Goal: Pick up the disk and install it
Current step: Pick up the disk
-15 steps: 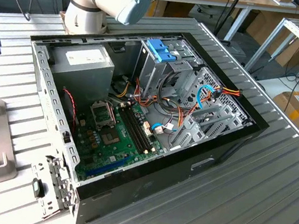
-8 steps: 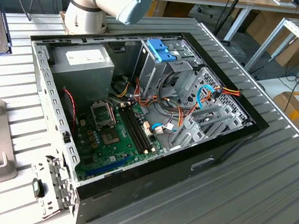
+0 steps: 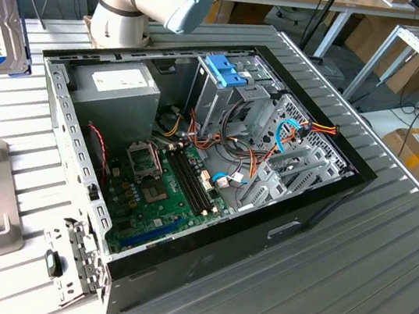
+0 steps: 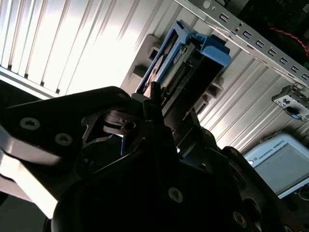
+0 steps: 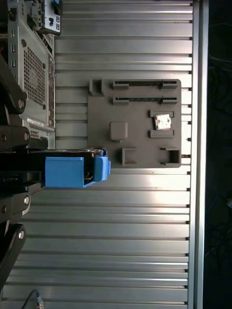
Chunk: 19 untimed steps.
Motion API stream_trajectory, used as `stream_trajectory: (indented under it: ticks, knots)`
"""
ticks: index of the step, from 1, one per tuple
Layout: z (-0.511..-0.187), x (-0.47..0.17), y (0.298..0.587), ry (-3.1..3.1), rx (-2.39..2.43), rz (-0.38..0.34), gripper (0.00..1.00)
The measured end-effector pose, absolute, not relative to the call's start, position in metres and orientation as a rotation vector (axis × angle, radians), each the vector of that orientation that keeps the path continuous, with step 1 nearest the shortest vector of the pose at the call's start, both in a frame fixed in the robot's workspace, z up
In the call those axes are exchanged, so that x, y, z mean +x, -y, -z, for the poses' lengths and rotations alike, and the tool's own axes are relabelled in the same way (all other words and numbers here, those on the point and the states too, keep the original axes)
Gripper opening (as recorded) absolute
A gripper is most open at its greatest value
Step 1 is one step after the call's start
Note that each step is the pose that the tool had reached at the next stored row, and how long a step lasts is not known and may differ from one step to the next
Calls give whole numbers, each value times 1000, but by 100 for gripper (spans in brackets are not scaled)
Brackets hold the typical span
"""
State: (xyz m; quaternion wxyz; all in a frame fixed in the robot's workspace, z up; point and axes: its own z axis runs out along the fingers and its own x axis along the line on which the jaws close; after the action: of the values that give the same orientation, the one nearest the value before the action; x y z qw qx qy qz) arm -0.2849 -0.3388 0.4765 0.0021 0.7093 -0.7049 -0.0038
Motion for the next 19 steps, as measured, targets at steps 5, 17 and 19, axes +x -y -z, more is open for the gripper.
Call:
stream_trajectory:
  ticks: [5,17,19]
  knots:
    - [-476,-279,339,2212,2225,12,35]
    - [-476,-277,338,2212,2225,12,35]
    - [-476,-276,338,2212,2225,12,35]
